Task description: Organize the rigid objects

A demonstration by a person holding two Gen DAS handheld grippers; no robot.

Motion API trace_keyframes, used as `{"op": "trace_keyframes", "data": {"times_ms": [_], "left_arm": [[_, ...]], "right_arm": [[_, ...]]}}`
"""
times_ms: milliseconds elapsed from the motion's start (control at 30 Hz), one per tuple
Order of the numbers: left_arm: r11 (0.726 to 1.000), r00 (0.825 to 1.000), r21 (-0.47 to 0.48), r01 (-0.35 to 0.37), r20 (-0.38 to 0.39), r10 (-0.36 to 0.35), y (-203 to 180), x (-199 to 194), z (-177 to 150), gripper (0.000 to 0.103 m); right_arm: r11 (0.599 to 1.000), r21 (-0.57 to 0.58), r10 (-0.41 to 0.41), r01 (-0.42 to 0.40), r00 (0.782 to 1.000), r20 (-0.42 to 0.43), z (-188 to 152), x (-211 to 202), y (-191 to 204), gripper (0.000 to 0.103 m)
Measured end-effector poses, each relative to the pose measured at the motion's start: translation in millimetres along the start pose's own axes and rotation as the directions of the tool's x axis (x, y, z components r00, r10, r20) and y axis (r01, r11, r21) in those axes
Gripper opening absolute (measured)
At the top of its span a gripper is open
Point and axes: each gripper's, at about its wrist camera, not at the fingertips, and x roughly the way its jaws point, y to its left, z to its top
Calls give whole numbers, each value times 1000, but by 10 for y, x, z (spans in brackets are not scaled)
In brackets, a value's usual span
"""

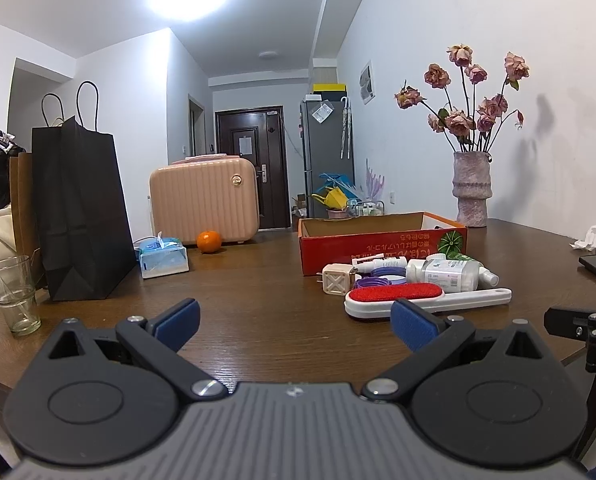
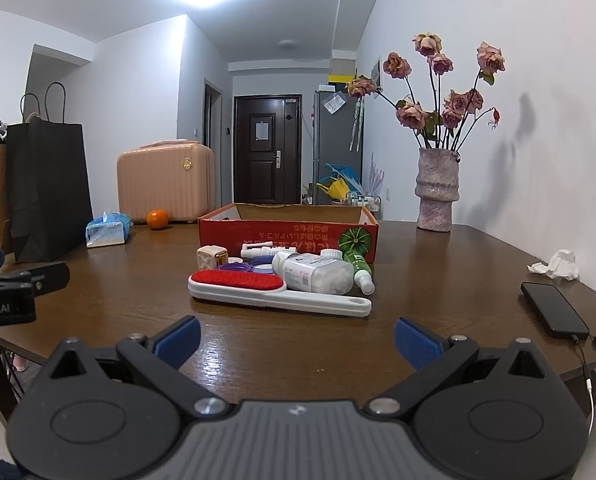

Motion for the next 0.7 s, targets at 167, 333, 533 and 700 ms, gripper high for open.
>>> {"op": "trace_keyframes", "data": {"times_ms": [167, 333, 533, 700], "left_arm": [[1000, 1000, 1, 2, -1, -2, 2, -7, -1, 103], [1000, 1000, 2, 3, -2, -3, 3, -7, 1, 103], [1000, 1000, 0, 1, -3, -1, 0, -9, -2, 103], [1000, 1000, 3, 3, -6, -3, 3, -5, -6, 103]], "right_arm": [[1000, 0, -5, 5, 1000, 3, 8, 1, 1, 103], [1000, -1, -4, 4, 1000, 3, 5, -1, 7, 103], [1000, -1, -4, 4, 1000, 3, 4, 0, 8, 103], [1000, 1, -4, 4, 1000, 1, -2, 2, 12, 103]]}}
